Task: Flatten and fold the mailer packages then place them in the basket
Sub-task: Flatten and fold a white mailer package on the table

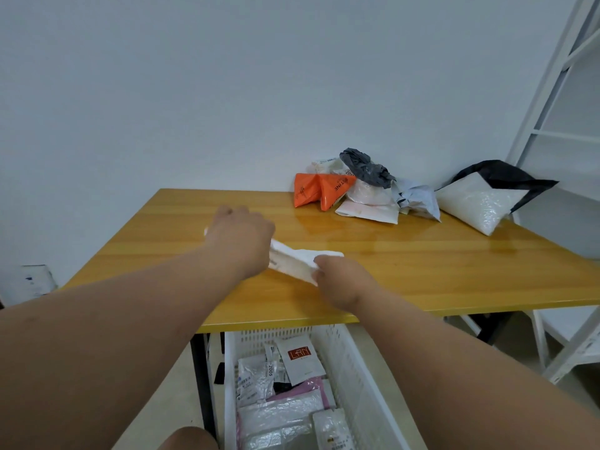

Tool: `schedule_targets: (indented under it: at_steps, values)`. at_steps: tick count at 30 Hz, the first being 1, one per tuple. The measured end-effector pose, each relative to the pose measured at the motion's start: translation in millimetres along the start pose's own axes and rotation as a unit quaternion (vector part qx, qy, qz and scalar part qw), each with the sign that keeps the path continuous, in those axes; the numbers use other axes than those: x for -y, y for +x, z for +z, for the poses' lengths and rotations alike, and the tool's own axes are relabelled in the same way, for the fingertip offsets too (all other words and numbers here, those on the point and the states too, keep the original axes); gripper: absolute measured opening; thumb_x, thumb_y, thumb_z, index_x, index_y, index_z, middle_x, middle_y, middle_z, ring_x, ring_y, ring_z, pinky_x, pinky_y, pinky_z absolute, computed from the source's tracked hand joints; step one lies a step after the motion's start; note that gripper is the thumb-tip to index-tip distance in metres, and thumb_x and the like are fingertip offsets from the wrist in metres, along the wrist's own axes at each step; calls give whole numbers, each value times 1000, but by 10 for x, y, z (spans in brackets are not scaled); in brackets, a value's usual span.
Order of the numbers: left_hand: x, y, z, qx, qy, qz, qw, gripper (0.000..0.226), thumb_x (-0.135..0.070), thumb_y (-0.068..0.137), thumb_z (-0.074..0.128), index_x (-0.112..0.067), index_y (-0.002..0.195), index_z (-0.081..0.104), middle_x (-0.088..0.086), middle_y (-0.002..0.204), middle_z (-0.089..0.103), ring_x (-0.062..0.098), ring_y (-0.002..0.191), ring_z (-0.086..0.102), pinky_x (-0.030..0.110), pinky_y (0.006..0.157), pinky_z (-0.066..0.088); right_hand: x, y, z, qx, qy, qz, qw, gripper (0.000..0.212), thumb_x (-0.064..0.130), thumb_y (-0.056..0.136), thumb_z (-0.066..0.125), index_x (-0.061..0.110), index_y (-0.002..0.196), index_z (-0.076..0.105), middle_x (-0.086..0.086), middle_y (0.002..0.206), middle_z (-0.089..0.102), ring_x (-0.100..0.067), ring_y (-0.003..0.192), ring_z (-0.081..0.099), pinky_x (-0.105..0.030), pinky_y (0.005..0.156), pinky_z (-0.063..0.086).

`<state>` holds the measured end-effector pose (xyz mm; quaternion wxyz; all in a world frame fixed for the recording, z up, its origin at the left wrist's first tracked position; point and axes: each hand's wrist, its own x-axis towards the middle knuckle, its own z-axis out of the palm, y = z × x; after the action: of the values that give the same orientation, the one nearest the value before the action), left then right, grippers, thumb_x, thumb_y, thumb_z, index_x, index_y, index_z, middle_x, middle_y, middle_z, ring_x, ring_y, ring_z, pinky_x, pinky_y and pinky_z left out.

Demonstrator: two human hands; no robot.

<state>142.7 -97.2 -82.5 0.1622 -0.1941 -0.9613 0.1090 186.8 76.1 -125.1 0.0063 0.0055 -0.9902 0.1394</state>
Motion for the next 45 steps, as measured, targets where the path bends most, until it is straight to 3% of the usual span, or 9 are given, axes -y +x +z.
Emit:
schedule_targets:
  at_steps: [3, 7, 13, 16, 18, 22, 26, 33, 45]
  values:
    - [33, -38, -113, -212, -83, -37, 973, 61, -26, 87, 54, -33, 144, 33, -2, 155, 23, 23, 144, 12, 43, 112, 4, 62, 41, -196, -65, 95, 27, 993, 19, 19, 103, 36, 13, 107, 54, -5, 96, 57, -24, 89, 53, -34, 72, 42]
    - [34, -77, -222, -290, -201, -81, 932, 75, -31, 91, 53, -36, 152, 9, -5, 161, -4, 17, 147, -7, 48, 116, -7, 156, 13, -393, -139, 238, 18, 961, 19, 20, 102, 35, 16, 96, 53, 3, 82, 51, -18, 75, 48, -30, 61, 37]
    - [167, -68, -102, -361, -220, -66, 904, 64, -40, 93, 45, -34, 150, 18, 1, 161, 14, 25, 145, 11, 54, 115, 2, 254, -30, -590, -159, 513, 103, 837, 19, 11, 95, 44, 20, 87, 59, -6, 88, 60, -24, 78, 53, -32, 68, 43]
    - [156, -87, 40, -308, -217, -41, 925, 58, -50, 93, 40, -30, 146, 29, 4, 155, 26, 30, 140, 22, 53, 113, 14, 191, 13, -547, -146, 533, 140, 822, 17, 8, 94, 46, 16, 99, 60, -4, 89, 62, -21, 78, 55, -30, 68, 44]
    - [143, -115, 184, -202, -199, -6, 959, 60, -56, 95, 38, -33, 149, 24, 2, 158, 19, 29, 143, 18, 50, 114, 16, 127, 69, -442, -133, 519, 157, 830, 21, 8, 94, 47, 15, 110, 59, -3, 93, 63, -21, 83, 58, -32, 70, 47]
    - [68, -222, 588, 56, -185, 59, 979, 74, -63, 94, 40, -36, 155, 6, -4, 164, -4, 23, 150, 1, 44, 119, 12, -36, 238, -106, -144, 369, 167, 903, 37, 9, 90, 54, 12, 125, 45, -7, 118, 58, -24, 100, 57, -38, 82, 51]
    - [-37, -243, 915, 225, -169, 67, 957, 72, -62, 97, 30, -33, 156, 1, -2, 163, -17, 23, 151, -9, 42, 122, 4, -111, 283, 168, -132, 56, 109, 984, 63, 11, 90, 52, 18, 147, 26, -8, 148, 28, -31, 132, 32, -40, 108, 34]
    - [-175, -110, 1005, 177, -194, 51, 964, 63, -49, 104, 19, -20, 157, 4, 2, 164, -10, 22, 151, -8, 41, 123, 3, -55, 253, 505, 25, -61, -8, 998, 67, 50, 103, 26, 18, 157, 4, -4, 164, -11, -23, 151, -7, -45, 122, 4]
    - [-263, -183, 1057, 224, -176, 15, 958, 66, -55, 101, 6, -23, 156, -8, -3, 163, -16, 20, 150, -16, 45, 122, -6, -135, 218, 710, 65, -88, -21, 994, 71, 60, 100, 12, 20, 157, 1, -4, 165, -8, -19, 151, -9, -43, 122, -1]
